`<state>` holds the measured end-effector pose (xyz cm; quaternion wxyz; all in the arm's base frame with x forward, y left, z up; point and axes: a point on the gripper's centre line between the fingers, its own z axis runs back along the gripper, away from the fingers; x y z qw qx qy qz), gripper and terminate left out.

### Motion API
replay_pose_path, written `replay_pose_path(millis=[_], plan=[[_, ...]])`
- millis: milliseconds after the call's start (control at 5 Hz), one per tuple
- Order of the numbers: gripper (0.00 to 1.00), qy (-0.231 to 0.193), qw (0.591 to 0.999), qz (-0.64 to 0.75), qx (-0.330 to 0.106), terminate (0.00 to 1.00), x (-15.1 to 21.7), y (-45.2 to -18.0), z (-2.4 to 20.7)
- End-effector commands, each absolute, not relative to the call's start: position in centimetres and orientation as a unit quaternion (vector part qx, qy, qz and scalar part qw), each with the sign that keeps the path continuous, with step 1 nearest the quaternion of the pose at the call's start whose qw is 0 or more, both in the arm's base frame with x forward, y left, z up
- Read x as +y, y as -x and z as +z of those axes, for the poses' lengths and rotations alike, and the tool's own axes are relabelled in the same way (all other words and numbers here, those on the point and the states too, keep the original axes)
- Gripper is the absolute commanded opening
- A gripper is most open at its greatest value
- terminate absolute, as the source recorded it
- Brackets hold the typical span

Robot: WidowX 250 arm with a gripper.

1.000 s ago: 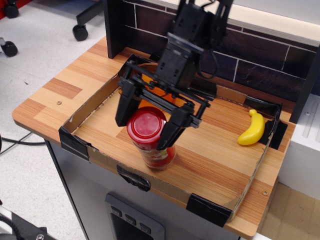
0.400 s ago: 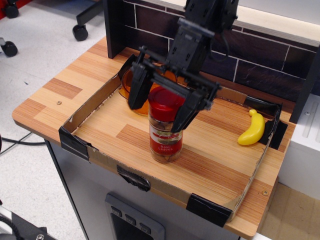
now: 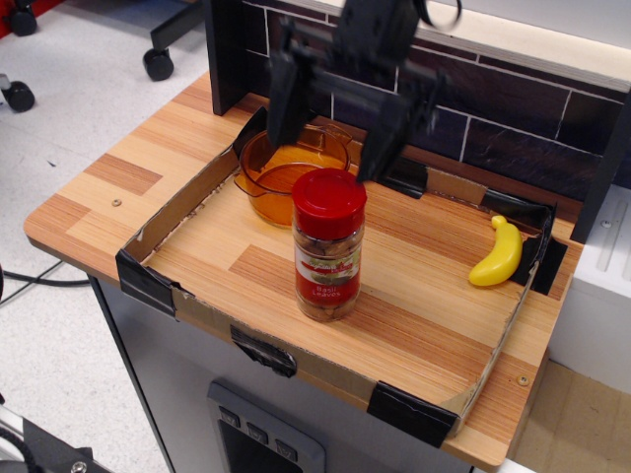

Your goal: Upright basil bottle

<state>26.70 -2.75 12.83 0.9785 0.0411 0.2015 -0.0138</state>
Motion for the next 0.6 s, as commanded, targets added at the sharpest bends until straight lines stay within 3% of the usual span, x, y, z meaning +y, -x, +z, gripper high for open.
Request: replay_pose_path(millis=[0,200,400], plan=[[1.00,0.026,0.997,-0.045,-0.060,0.00,-2.60,-28.71,19.35],[1.00,0.026,0.997,-0.045,-0.060,0.00,-2.60,-28.71,19.35],[1.00,0.026,0.997,-0.045,-0.060,1.00,-2.60,-28.71,19.35]])
